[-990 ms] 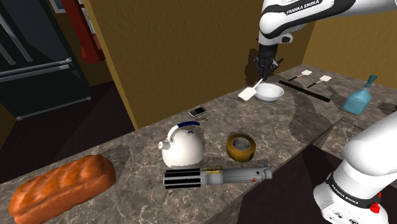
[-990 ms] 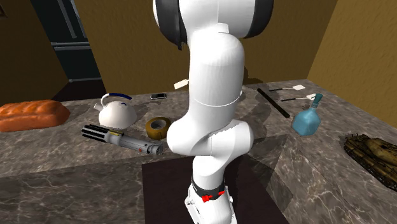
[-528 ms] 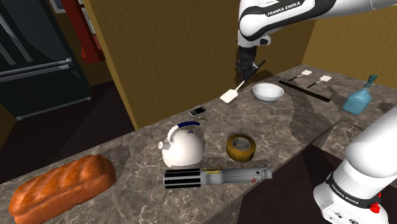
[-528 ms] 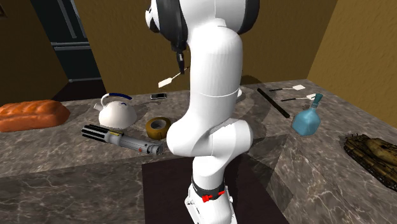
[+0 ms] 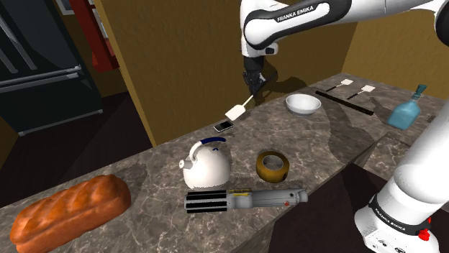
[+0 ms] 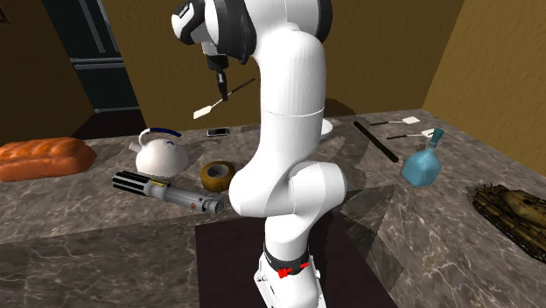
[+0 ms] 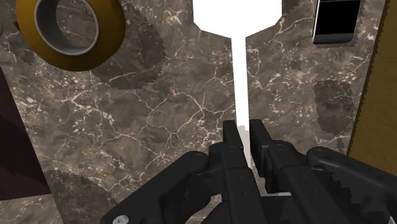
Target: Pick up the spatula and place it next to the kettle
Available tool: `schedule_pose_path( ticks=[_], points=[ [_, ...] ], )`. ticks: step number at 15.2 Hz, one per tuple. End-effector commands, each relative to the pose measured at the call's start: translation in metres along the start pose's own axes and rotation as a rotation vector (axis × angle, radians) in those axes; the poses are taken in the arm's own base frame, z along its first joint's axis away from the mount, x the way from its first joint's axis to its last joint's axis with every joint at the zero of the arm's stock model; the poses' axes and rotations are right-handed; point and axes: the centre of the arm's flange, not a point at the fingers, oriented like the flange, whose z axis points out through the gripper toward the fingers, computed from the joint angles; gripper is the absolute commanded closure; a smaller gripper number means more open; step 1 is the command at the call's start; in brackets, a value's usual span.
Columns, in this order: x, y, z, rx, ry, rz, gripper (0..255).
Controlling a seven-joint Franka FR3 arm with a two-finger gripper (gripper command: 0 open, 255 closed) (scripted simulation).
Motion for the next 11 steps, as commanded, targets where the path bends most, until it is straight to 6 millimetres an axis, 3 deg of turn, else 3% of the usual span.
schedule_pose_path(
  ticks=[1,11],
  points=[
    [-0.013,-0.008,0.002,0.000,-0.001,0.002,255],
    [-0.016,-0.008,0.055,0.000,-0.001,0.002,255]
  ],
)
